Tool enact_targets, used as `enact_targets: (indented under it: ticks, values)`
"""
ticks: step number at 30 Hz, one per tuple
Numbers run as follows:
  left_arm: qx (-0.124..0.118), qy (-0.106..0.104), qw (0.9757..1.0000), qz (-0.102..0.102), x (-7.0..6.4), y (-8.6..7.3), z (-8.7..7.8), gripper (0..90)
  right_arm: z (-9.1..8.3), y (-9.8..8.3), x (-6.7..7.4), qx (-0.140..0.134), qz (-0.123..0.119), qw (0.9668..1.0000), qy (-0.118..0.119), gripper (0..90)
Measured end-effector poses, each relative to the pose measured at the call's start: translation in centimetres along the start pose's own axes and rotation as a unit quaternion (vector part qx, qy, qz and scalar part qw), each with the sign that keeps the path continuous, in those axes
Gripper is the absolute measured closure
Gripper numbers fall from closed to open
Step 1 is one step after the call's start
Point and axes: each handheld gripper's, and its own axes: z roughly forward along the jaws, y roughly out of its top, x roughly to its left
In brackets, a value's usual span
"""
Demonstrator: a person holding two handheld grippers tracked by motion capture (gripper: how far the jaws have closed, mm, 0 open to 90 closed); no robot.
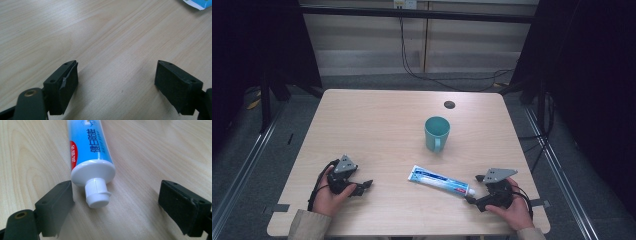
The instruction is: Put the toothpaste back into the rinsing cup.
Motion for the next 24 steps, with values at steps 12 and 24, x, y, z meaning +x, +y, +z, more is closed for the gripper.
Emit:
enact_targets:
  ticks: [12, 24]
  values:
    - [0.000, 0.000, 1.0000, 0.000, 0.0, 0.0, 0.0, 18.8, 0.8, 3.4, 1.2, 0.066, -0.026, 0.9974, 0.012, 14.5]
    - [0.000, 0.000, 1.0000, 0.000, 0.0, 0.0, 0.0, 18.8, 2.2, 8.1, 1.9, 0.132, -0.058, 0.9888, 0.038, 17.5]
